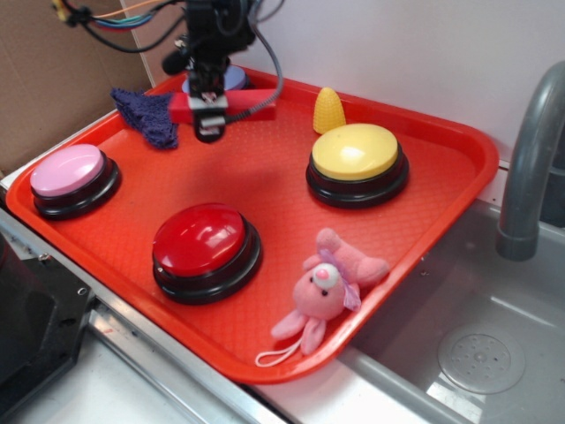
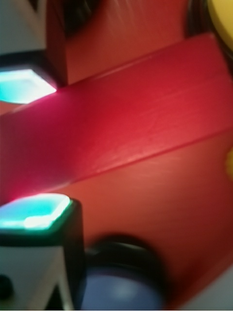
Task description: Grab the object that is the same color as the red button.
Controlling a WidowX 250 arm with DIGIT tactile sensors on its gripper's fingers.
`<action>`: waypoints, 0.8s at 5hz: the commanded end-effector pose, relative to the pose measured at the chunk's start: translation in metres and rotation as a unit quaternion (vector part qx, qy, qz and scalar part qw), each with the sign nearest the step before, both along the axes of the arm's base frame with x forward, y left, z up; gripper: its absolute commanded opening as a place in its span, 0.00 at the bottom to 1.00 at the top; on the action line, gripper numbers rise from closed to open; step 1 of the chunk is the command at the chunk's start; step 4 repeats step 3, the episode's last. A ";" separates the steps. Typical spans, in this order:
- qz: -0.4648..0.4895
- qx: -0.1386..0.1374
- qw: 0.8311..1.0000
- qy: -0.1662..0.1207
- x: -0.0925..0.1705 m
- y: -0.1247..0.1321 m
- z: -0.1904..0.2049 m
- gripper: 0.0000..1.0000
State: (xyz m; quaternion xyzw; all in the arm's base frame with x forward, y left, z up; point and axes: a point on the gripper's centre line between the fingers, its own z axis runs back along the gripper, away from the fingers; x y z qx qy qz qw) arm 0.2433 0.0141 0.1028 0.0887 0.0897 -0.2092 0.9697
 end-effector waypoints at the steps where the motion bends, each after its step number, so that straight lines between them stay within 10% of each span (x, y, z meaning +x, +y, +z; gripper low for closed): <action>1: 0.224 0.027 0.973 -0.050 -0.020 -0.032 0.088 0.00; 4: 0.227 -0.001 0.967 -0.115 -0.043 -0.031 0.129 0.00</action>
